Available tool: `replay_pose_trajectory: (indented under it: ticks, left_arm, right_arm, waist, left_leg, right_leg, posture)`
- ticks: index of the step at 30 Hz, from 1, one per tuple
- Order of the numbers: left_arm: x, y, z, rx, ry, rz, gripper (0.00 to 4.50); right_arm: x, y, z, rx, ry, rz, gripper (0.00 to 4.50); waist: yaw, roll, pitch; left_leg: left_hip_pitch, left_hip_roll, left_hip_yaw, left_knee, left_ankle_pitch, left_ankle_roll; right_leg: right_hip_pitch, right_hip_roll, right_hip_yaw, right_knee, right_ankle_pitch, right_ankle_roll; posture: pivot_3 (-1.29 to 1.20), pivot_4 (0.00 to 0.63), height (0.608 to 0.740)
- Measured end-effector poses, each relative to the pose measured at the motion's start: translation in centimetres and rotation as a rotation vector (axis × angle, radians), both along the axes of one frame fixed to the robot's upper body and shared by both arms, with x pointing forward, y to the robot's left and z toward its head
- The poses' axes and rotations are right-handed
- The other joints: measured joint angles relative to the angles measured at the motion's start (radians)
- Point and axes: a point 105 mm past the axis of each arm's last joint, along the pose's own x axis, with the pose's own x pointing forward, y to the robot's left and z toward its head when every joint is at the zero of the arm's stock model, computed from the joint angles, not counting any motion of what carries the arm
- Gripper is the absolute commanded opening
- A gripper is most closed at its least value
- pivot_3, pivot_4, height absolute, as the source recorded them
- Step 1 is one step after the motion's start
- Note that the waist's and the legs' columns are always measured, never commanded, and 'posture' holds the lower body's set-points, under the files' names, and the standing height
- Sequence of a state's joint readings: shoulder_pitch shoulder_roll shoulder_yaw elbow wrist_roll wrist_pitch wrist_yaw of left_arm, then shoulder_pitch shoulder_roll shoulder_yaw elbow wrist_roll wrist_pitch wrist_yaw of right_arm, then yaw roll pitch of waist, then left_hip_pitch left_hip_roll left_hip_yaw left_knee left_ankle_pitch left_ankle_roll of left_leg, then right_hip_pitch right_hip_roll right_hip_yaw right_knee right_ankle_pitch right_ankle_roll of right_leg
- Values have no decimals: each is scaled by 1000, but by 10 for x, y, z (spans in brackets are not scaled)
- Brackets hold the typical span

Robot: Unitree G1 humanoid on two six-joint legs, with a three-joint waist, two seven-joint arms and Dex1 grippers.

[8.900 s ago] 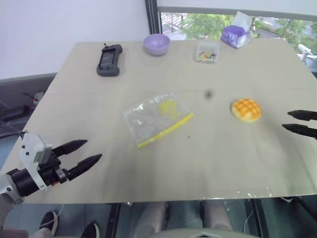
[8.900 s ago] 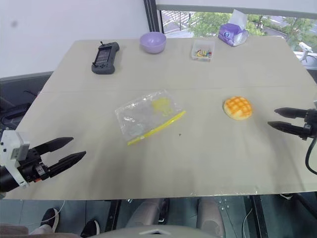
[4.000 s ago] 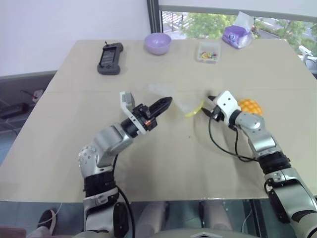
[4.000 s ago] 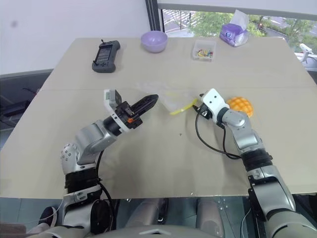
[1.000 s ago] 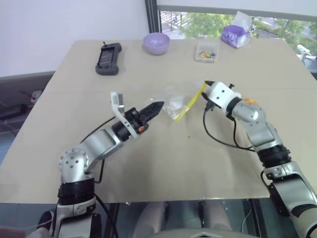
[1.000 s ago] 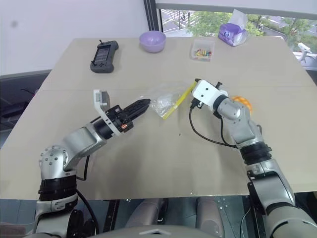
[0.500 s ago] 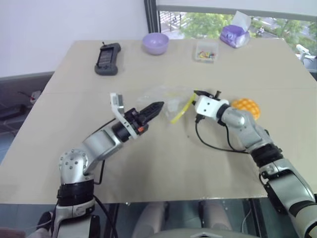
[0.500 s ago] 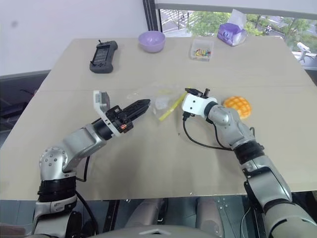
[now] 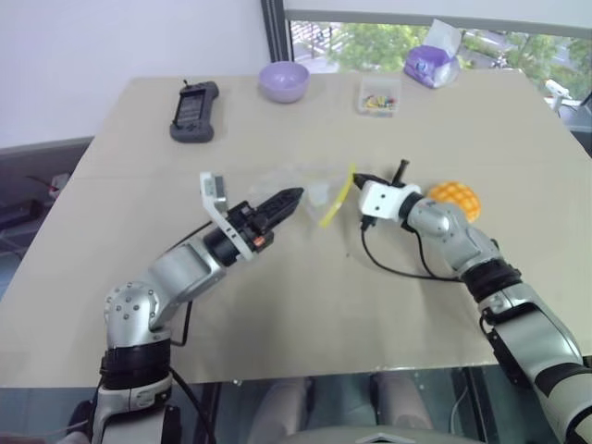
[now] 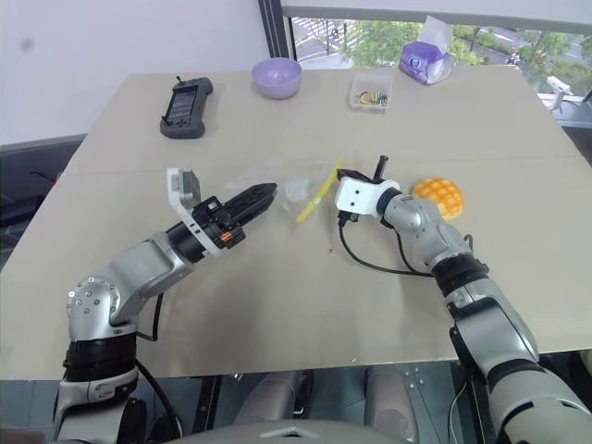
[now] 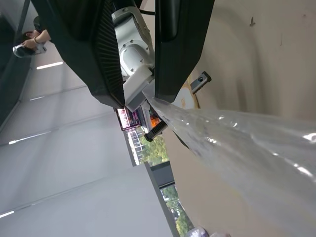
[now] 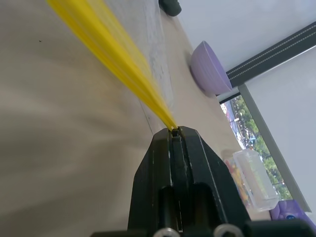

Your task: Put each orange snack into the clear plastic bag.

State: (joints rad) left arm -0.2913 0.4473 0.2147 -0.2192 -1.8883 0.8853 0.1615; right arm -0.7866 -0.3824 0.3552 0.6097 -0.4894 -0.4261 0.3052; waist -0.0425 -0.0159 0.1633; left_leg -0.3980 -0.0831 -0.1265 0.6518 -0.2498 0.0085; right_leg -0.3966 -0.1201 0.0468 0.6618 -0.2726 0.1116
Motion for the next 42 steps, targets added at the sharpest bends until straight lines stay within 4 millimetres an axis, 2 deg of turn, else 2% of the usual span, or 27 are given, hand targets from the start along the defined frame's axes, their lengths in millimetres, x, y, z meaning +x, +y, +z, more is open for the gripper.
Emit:
replay_pose_trajectory:
  ticks: [3,6,14,20,23,32,35,38,42]
  left_arm:
    - [0,-3,-2,3,6,-9,1021]
    - [-1,-4,-2,4,8,-12,1021]
    - [0,-1,-5,3,17,0,1021]
    - [0,0,-5,2,15,2,1021]
    - [-1,0,-5,1,18,2,1021]
    - [-2,0,-5,0,16,-3,1021]
    - [-3,0,-5,-2,18,-4,1021]
    - [-4,0,-7,-7,25,-7,1021]
    - [-4,0,-8,-6,29,-6,1021]
  right_arm:
    - [-1,3,0,-1,-1,8,933]
    - [-2,5,0,2,-7,18,2218]
    - [-2,14,-2,6,4,50,2218]
    - [-7,22,-24,-26,66,110,2218]
    - [-5,22,-29,-26,83,105,2218]
    - [5,42,-7,57,30,116,2218]
    - [7,42,-2,80,6,109,1409]
    - [9,40,2,96,-14,97,28]
    - [8,39,3,103,-27,104,28]
  waist:
    - [0,0,0]
    - [0,0,0]
    - [-1,0,0]
    - [-1,0,0]
    - [-2,0,0]
    - [-3,0,0]
    - [-4,0,0]
    - [-5,0,0]
    - [-5,0,0]
  left_leg:
    - [0,0,0,0,0,0]
    - [0,0,0,0,0,0]
    - [0,0,0,0,0,0]
    - [0,0,0,0,0,0]
    - [1,0,0,0,0,-1]
    - [1,0,0,0,1,-1]
    - [1,0,0,0,1,-1]
    - [1,0,0,0,1,-1]
    - [1,0,0,0,1,-1]
  right_leg:
    - [0,0,0,0,0,0]
    - [0,0,0,0,0,0]
    - [0,0,0,0,0,0]
    - [0,0,0,0,0,0]
    - [0,0,0,1,0,0]
    - [0,1,0,1,0,0]
    - [0,1,0,1,0,0]
    - [0,1,0,1,0,0]
    - [0,1,0,1,0,0]
  posture:
    - [0,150,740]
    - [0,150,740]
    - [0,150,740]
    - [0,150,740]
    - [0,150,740]
    - [0,150,740]
    - [0,150,740]
    - [0,150,740]
    - [0,150,740]
